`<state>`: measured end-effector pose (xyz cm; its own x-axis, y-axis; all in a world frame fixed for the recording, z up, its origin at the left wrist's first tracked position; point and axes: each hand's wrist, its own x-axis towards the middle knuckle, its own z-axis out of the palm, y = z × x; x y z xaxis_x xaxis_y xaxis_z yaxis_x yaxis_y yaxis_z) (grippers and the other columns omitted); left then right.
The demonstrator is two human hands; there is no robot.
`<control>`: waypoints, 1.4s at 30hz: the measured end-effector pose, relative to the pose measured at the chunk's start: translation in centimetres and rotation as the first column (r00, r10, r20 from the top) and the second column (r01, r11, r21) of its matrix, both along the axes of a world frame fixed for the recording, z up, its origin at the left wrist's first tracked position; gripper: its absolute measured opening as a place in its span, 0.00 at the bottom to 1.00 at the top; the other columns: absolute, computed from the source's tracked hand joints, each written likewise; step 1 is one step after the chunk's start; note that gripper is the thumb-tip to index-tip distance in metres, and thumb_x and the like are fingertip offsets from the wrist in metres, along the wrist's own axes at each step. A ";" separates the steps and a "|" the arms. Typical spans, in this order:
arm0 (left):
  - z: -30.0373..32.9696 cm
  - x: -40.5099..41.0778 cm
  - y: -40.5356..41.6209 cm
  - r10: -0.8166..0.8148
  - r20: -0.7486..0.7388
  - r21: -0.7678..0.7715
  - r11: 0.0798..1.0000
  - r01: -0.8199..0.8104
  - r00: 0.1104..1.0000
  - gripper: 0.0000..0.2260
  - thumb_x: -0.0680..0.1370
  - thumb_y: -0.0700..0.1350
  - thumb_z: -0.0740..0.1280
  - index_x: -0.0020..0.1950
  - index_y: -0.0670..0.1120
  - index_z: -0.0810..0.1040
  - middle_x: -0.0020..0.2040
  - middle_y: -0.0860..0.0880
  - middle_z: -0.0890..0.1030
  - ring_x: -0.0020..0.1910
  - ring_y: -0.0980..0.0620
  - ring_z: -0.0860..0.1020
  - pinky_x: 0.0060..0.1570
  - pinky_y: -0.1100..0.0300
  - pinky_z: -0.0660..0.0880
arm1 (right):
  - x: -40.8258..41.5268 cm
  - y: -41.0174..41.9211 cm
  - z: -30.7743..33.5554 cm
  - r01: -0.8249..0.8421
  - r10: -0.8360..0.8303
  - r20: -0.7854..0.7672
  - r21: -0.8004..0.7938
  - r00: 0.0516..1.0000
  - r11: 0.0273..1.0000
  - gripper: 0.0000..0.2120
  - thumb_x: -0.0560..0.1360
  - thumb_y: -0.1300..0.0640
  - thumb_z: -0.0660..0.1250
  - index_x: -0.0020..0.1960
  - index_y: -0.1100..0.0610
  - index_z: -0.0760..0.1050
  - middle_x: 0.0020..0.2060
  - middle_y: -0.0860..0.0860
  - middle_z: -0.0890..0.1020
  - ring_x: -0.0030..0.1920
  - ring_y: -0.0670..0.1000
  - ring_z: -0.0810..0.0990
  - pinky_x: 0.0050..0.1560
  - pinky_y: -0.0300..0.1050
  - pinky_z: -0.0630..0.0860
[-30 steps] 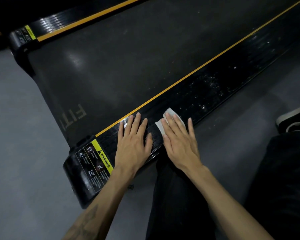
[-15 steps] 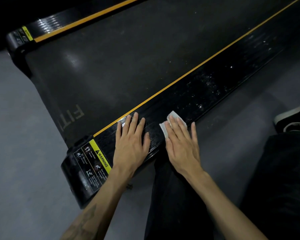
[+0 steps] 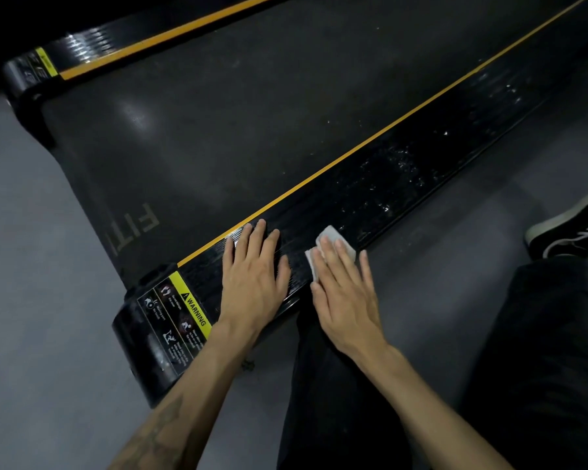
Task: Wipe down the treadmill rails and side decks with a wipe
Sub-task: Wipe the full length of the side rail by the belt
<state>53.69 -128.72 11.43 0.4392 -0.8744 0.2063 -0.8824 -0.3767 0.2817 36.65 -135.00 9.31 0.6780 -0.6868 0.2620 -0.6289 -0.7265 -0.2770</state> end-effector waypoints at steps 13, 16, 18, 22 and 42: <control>0.3 -1.9 -4.0 0.093 -0.022 -0.039 0.995 -0.093 0.995 0.18 0.82 0.50 0.56 0.69 0.46 0.75 0.71 0.44 0.74 0.73 0.42 0.69 0.76 0.39 0.61 | -0.4 -2.1 -0.3 -0.060 0.060 -0.019 -0.015 0.998 0.998 0.26 0.86 0.52 0.47 0.82 0.58 0.60 0.82 0.52 0.59 0.83 0.51 0.53 0.81 0.62 0.50; 0.1 -2.0 -3.9 0.072 -0.006 -0.001 0.997 -0.072 0.997 0.20 0.84 0.52 0.55 0.72 0.46 0.73 0.74 0.43 0.71 0.77 0.42 0.66 0.77 0.38 0.59 | -0.2 -4.3 0.1 -0.044 0.043 -0.058 -0.014 0.997 0.999 0.26 0.86 0.50 0.45 0.83 0.56 0.59 0.83 0.50 0.57 0.83 0.49 0.52 0.81 0.64 0.48; 0.1 -2.0 -3.9 0.059 -0.011 0.024 0.998 -0.058 0.998 0.23 0.84 0.54 0.53 0.76 0.46 0.70 0.78 0.43 0.68 0.80 0.43 0.61 0.79 0.37 0.56 | -0.4 -4.9 0.0 0.005 -0.005 -0.057 -0.002 0.998 1.000 0.27 0.86 0.49 0.44 0.83 0.55 0.57 0.83 0.49 0.56 0.83 0.49 0.51 0.81 0.65 0.47; 0.0 -2.1 -4.2 0.049 -0.023 0.061 0.997 -0.047 0.999 0.26 0.85 0.55 0.50 0.81 0.47 0.64 0.83 0.45 0.59 0.83 0.46 0.52 0.80 0.38 0.49 | -0.6 -2.8 -0.4 0.044 -0.045 0.043 0.011 0.998 0.999 0.26 0.86 0.50 0.48 0.82 0.57 0.59 0.83 0.51 0.58 0.83 0.52 0.53 0.81 0.62 0.48; 0.2 -2.0 -4.3 0.006 -0.001 0.118 0.993 -0.006 1.000 0.30 0.84 0.59 0.47 0.83 0.46 0.60 0.84 0.44 0.54 0.84 0.45 0.47 0.81 0.39 0.45 | -0.4 -5.0 0.1 0.072 -0.072 -0.034 -0.004 0.997 0.997 0.26 0.86 0.49 0.47 0.83 0.55 0.58 0.83 0.50 0.57 0.83 0.49 0.51 0.81 0.63 0.48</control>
